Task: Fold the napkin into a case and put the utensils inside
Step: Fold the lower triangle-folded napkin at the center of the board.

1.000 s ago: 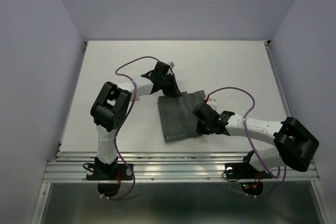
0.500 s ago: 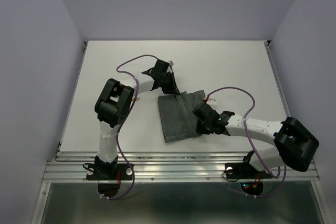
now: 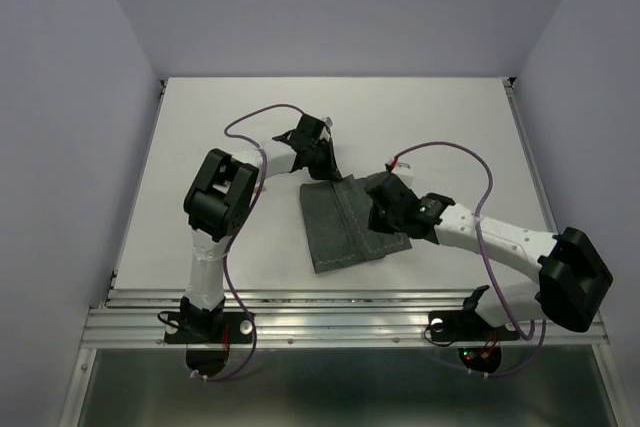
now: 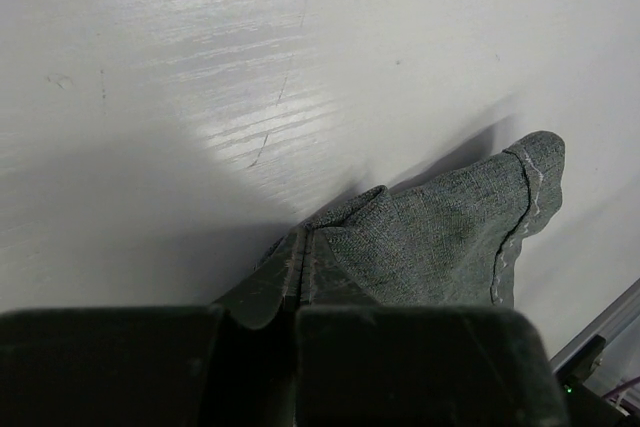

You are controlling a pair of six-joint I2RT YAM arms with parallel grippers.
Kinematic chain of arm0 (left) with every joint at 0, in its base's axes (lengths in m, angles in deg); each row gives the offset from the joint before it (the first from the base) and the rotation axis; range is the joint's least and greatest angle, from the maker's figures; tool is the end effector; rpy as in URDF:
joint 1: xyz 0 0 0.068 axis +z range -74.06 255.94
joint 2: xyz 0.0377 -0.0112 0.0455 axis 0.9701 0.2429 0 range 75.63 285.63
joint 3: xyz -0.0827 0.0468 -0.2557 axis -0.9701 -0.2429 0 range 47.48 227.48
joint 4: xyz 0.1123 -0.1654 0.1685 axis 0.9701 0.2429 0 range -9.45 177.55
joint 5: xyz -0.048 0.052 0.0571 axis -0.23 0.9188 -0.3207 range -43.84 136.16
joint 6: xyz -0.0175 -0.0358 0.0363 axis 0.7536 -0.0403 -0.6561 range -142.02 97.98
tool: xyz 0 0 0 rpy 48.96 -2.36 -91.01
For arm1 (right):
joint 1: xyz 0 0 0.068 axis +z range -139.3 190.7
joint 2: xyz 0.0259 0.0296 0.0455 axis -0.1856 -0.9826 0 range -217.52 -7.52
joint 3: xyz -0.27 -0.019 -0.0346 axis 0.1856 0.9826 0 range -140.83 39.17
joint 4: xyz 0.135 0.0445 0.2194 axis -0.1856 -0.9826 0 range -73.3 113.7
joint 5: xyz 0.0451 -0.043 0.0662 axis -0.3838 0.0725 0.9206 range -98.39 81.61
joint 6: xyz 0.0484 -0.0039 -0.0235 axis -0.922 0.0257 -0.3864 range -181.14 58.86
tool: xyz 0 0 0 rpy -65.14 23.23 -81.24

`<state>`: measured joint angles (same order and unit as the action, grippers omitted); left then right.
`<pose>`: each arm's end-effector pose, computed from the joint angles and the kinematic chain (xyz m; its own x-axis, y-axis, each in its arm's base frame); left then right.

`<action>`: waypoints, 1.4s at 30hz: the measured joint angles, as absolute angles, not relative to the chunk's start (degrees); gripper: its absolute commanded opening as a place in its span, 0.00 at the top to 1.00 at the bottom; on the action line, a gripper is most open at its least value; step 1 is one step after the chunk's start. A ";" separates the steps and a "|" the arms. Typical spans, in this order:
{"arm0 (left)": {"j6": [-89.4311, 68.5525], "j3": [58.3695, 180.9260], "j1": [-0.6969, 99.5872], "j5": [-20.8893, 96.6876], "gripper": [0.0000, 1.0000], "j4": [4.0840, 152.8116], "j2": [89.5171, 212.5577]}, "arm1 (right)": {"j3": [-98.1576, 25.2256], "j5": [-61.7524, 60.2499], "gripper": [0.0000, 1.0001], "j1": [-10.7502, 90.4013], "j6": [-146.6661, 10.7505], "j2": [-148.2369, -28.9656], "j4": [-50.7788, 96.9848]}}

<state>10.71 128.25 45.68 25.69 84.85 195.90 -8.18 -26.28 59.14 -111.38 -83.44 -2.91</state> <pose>0.3890 -0.2416 0.1577 -0.8760 -0.0754 -0.4764 0.2574 0.7622 -0.5939 0.1814 0.1881 0.2166 -0.8063 0.1933 -0.5591 0.0376 0.9599 0.2777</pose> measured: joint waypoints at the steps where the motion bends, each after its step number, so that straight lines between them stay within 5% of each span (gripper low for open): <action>1: 10.49 128.25 45.68 26.11 1.00 85.17 195.70 | -9.67 -26.50 0.96 58.40 -110.79 -83.88 -2.91; 14: 8.44 128.01 45.68 28.20 1.00 88.98 185.39 | -21.98 -22.74 0.60 36.96 -98.33 -95.72 -2.65; 42: 7.11 122.07 45.68 27.13 1.00 88.47 190.24 | -32.34 -12.18 0.57 33.07 -82.57 -114.76 0.13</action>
<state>7.11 122.07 45.68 27.13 88.47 190.24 -32.34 -12.18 33.07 -82.57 -114.76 0.13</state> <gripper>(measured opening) 0.065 0.446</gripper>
